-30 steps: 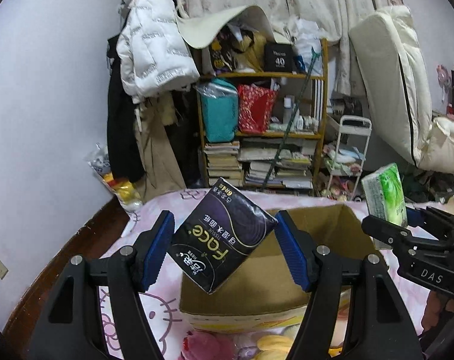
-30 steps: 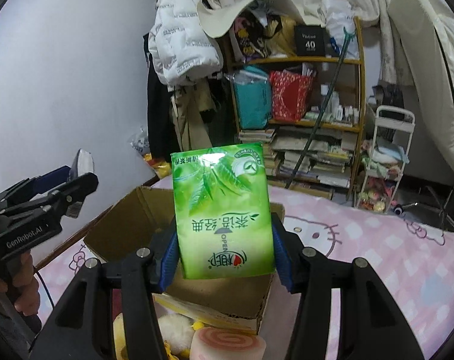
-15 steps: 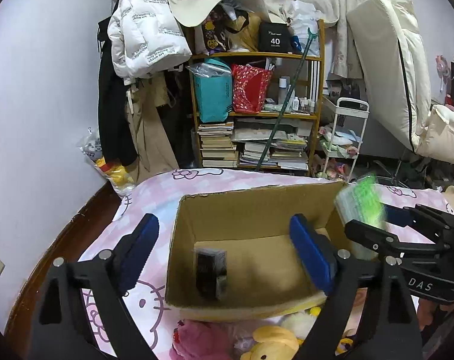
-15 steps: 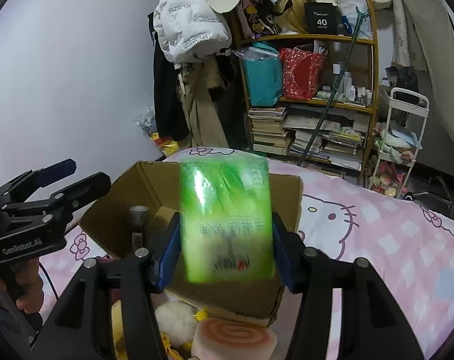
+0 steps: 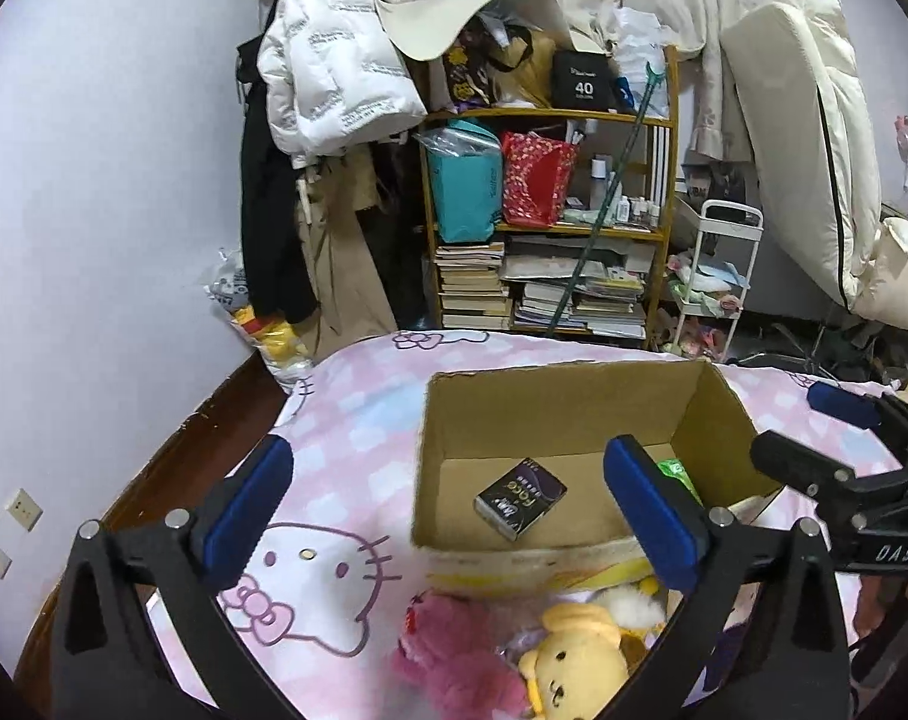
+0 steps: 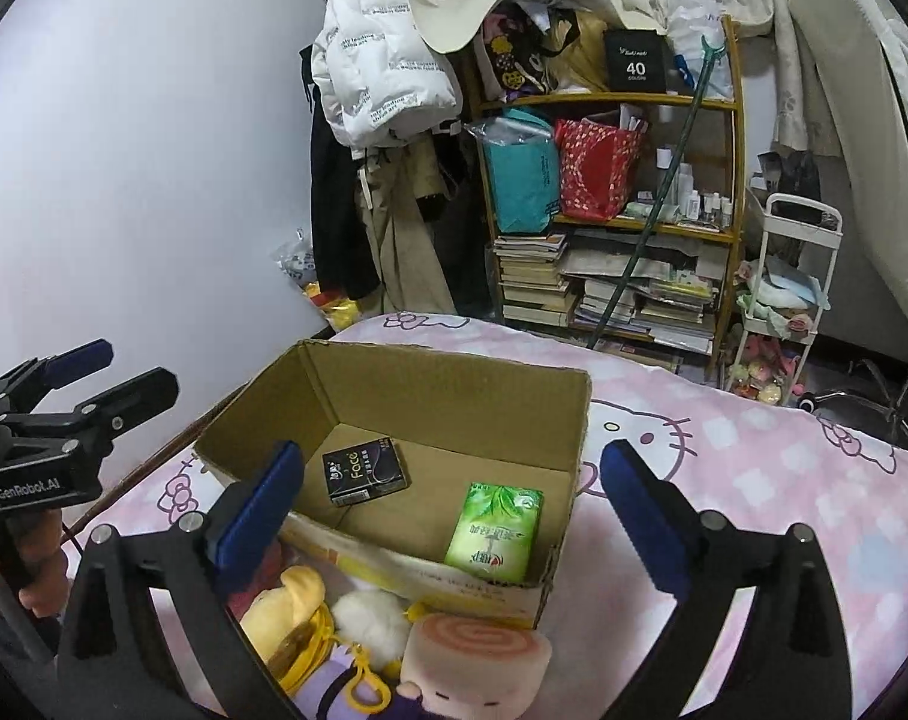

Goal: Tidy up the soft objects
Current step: 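Open both tools to drop the two tissue packs into the box, then lower the left tool to the pink bear while the right tool lowers to the roll-cake plush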

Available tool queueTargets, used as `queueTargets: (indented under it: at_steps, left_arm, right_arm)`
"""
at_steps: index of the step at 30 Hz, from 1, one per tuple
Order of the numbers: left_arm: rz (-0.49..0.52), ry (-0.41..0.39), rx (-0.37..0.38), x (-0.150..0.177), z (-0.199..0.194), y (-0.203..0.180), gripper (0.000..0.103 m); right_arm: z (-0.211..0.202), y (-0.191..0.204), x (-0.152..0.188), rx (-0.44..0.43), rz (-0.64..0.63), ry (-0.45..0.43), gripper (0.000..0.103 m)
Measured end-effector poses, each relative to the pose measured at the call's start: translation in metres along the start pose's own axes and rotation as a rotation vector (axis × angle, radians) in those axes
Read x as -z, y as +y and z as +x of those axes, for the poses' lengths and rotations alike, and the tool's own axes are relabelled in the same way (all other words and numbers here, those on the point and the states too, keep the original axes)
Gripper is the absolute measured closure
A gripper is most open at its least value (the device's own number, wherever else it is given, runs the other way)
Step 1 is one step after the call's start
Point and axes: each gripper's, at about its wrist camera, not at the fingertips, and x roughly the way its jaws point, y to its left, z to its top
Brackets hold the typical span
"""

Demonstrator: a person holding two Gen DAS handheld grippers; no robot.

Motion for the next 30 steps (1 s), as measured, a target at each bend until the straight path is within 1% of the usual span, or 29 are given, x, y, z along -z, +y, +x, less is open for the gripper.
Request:
queueTargets:
  at_steps: [7, 12, 17, 24, 30]
  left_arm:
    - [0.048, 0.016, -0.047, 0.017, -0.017, 0.003, 0.001]
    - [0.067, 0.048, -0.058, 0.026, -0.023, 0.002, 0.001]
    - [0.034, 0.102, -0.03, 0.036, -0.03, 0.006, 0.001]
    - [0.043, 0.133, -0.046, 0.049, -0.037, 0.01, 0.001]
    - [0.034, 0.171, -0.049, 0.055, -0.029, 0.013, 0.001]
  right_arm:
    - [-0.021, 0.003, 0.005, 0.005, 0.007, -0.01, 0.0]
    - [-0.03, 0.008, 0.011, 0.013, -0.001, -0.001, 0.0]
    - [-0.04, 0.012, 0.018, 0.019, -0.003, 0.006, 0.0]
    - [-0.047, 0.011, 0.028, 0.034, -0.001, 0.027, 0.0]
    - [-0.043, 0.008, 0.034, 0.042, 0.012, 0.045, 0.0]
